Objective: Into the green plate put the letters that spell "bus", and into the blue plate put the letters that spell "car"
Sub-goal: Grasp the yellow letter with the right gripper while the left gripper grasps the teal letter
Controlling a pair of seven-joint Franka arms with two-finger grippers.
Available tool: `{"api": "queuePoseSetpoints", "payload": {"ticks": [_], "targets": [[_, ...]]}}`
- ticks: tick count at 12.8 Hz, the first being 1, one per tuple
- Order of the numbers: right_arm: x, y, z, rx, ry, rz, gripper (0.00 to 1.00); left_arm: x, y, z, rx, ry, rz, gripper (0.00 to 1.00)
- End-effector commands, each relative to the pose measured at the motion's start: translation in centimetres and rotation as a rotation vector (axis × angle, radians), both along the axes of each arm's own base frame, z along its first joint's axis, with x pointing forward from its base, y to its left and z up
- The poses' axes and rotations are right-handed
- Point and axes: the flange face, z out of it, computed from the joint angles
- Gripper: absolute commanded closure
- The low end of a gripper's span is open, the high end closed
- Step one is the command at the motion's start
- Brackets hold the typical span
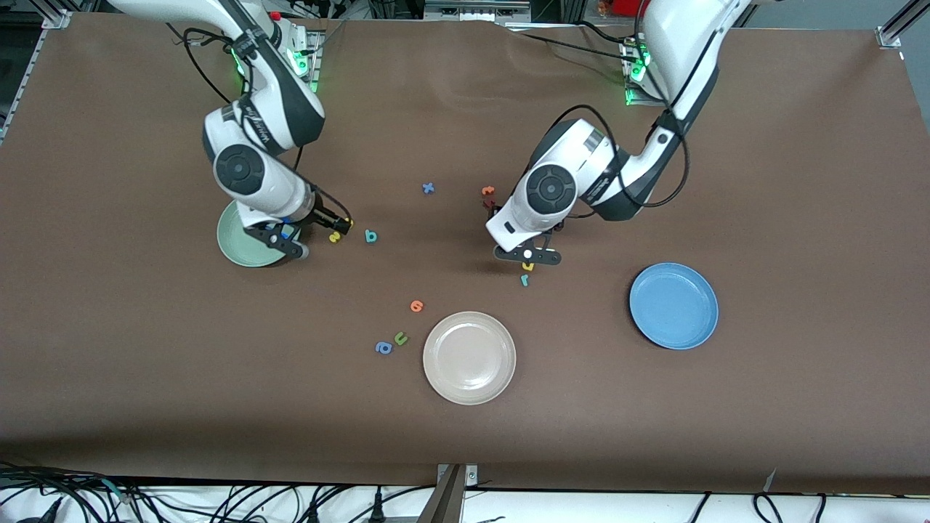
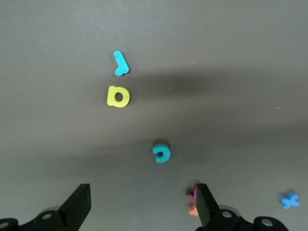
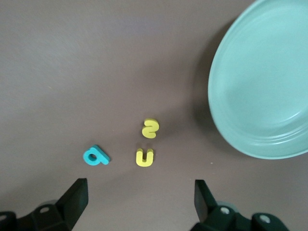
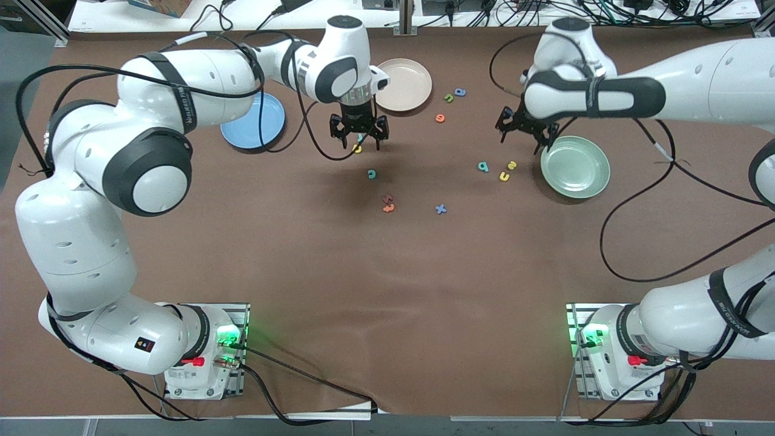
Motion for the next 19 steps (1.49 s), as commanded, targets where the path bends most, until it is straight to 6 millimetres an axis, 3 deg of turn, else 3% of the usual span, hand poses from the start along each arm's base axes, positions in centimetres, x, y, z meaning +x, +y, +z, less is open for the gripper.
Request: {"api": "queuePoseSetpoints", "payload": {"ticks": [1,3,7,8,9,12,15,19], "targets": [[-4.0,0.3,-1.8,0.013,-0.042,-0.031,0.02,-1.9,0.5,-3.0,0.012,-0.072,-0.011,0.09],[-5.5,-0.1,-3.5,0.031,-0.063,-0.035,0.04,-3.5,0.8,-5.4,-0.022,-0.112,0.026,0.12],[-7.1,-0.3,-7.0,0.104,-0.115,-0.040,0.12,-6.1,-1.7,-8.1,-0.012,-0.111,0.036,0.22],[-7.1,-0.4,-7.1,0.105,-0.116,-0.035,0.16,-6.3,-1.8,-8.7,0.001,-0.119,0.016,0.31],[-7.1,-0.4,-7.1,0.105,-0.116,-0.035,0.24,-6.2,-1.9,-8.6,0.006,-0.130,0.019,0.44],[-6.5,-0.7,-6.9,0.121,-0.148,-0.010,0.27,-5.5,-2.1,-7.9,0.018,-0.182,-0.035,0.46],[-5.9,-1.4,-8.0,0.152,-0.179,0.007,0.27,-5.2,-2.3,-7.7,0.020,-0.201,-0.051,0.48],[-5.9,-1.7,-9.4,0.170,-0.182,0.000,0.27,-5.8,-2.2,-8.7,0.030,-0.184,-0.055,0.74]]}}
